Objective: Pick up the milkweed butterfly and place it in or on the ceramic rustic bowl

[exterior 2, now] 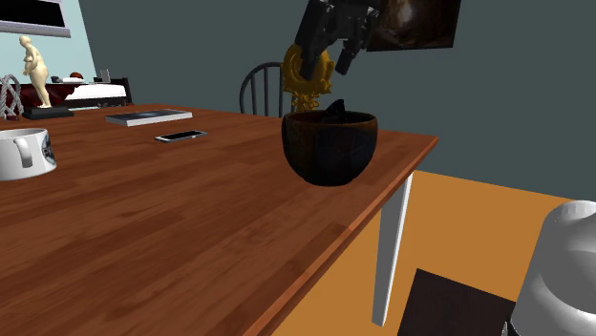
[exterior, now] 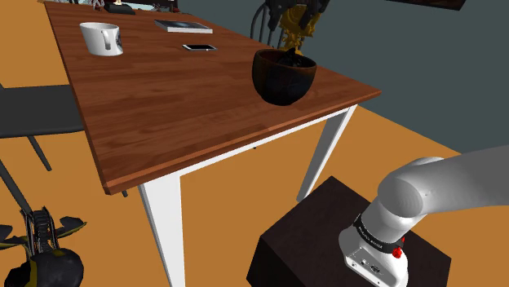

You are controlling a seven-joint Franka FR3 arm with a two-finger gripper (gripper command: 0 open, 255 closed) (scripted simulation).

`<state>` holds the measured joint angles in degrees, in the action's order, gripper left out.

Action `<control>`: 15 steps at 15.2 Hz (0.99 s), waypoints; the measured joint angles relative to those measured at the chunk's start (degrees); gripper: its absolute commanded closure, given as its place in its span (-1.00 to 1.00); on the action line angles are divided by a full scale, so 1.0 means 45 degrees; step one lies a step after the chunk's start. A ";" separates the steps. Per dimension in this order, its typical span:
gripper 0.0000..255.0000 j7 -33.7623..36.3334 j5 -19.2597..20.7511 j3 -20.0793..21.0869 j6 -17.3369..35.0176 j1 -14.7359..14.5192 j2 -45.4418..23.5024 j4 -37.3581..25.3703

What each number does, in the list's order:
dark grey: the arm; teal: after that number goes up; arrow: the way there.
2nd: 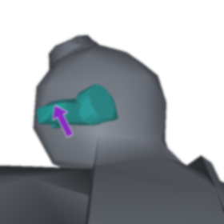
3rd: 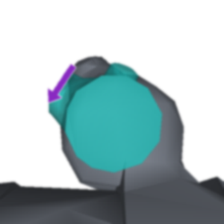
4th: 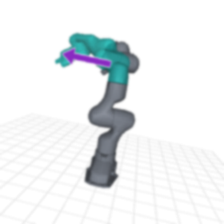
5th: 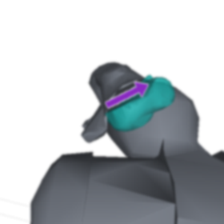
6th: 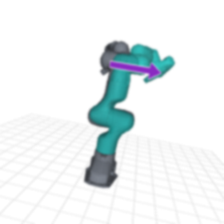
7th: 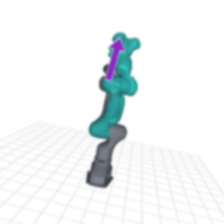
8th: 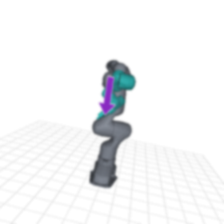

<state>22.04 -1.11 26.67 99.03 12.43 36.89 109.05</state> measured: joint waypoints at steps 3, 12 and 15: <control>1.00 0.0000 0.0000 0.0000 0.0000 0.0000 0.0000 0.0000; -1.00 0.0000 0.0000 0.0000 0.0000 0.0000 0.0000 0.0000; -1.00 0.3808 -0.0304 0.0758 0.0157 0.1564 0.0726 0.0693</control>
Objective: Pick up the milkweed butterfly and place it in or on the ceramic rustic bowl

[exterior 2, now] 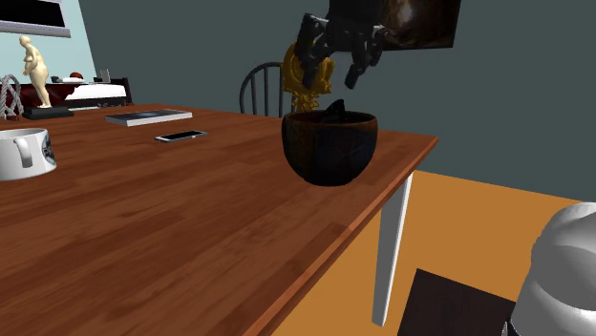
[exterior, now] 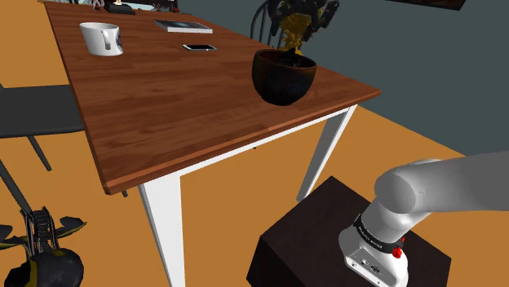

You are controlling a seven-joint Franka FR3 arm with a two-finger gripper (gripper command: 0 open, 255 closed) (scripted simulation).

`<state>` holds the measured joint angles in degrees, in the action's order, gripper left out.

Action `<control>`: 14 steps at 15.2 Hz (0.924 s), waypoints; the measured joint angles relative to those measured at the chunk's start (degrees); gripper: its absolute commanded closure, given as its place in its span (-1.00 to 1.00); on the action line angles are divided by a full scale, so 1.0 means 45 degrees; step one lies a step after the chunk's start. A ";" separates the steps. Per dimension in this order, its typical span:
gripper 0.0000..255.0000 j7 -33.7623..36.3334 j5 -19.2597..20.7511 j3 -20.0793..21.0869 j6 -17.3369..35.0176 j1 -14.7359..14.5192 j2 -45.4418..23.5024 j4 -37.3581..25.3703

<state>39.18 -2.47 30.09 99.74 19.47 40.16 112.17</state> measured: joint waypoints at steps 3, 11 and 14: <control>-1.00 0.5835 -0.0840 0.1128 -0.0245 0.2164 0.1148 0.0846; -1.00 0.8488 -0.1410 0.1595 0.0652 0.3053 0.1860 0.2279; -1.00 0.8503 -0.1415 0.1601 0.0846 0.3020 0.1925 0.2432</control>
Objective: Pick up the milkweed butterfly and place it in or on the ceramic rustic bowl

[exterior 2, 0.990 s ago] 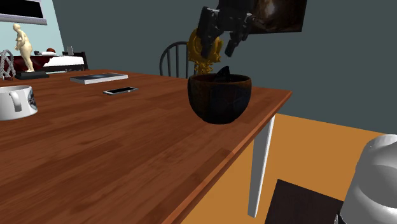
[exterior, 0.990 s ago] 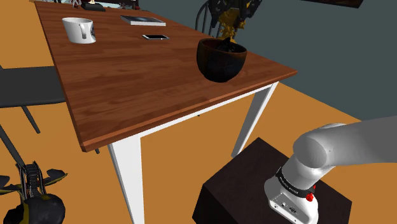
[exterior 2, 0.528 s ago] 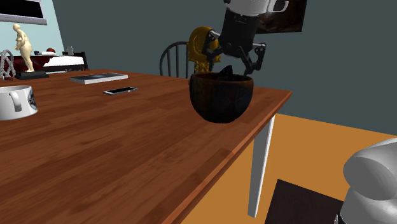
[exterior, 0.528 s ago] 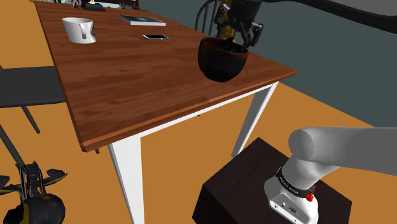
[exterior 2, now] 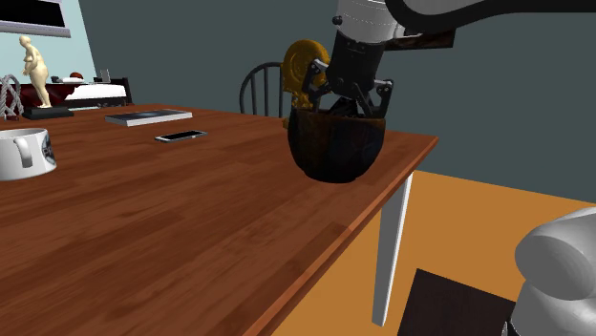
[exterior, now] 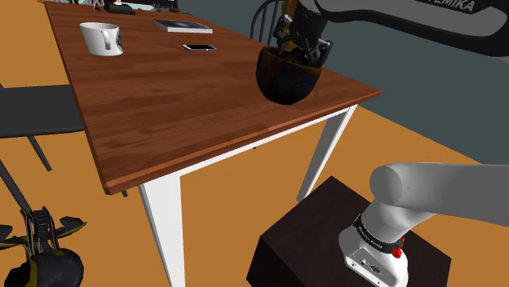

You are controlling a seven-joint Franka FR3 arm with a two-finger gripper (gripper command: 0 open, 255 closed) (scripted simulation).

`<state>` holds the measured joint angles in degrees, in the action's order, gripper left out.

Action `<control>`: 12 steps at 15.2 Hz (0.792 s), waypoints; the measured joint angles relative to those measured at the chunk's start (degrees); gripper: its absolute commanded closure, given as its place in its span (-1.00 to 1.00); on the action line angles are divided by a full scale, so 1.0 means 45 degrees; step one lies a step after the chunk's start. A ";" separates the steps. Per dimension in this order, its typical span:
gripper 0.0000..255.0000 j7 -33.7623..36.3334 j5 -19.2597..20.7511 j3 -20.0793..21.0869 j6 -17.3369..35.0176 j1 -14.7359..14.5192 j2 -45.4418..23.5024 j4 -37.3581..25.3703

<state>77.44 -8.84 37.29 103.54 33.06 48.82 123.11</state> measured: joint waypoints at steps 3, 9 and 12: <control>-1.00 0.0011 0.0010 0.0006 0.0003 -0.0001 -0.0023 -0.0012; 1.00 -0.0025 0.0050 -0.0009 0.0026 0.0047 -0.0121 -0.0079; 1.00 -0.0028 0.0036 -0.0035 -0.0015 0.0012 -0.0070 -0.0050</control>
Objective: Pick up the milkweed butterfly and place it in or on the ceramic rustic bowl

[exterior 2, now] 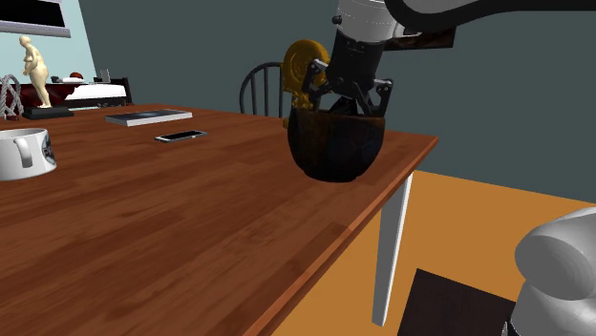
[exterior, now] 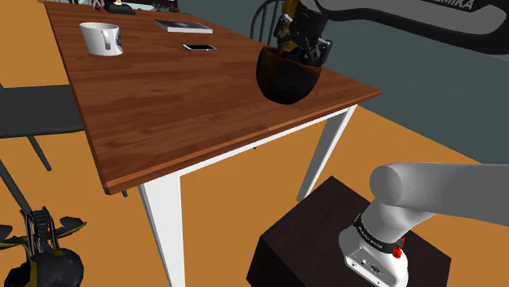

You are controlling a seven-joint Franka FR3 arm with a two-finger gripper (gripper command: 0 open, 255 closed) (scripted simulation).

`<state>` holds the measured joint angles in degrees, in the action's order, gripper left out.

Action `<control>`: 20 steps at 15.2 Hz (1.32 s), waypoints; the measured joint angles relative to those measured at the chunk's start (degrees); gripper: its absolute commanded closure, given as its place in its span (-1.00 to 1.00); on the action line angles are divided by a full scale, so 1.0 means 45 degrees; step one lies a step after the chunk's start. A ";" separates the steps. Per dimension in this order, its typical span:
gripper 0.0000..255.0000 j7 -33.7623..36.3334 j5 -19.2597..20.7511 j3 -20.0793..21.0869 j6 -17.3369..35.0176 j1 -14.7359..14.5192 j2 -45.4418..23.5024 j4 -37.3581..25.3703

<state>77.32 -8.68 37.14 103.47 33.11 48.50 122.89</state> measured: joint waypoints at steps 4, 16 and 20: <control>1.00 0.0047 -0.0006 0.0038 -0.0014 -0.0010 0.0005 -0.0020; -1.00 -0.0096 0.0321 -0.0136 -0.1375 0.0391 -0.0734 -0.1858; -1.00 -0.2237 -0.1966 -0.2485 -0.2080 -0.1243 -0.1808 -0.1317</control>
<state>67.25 -17.53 25.95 94.11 27.52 40.37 116.96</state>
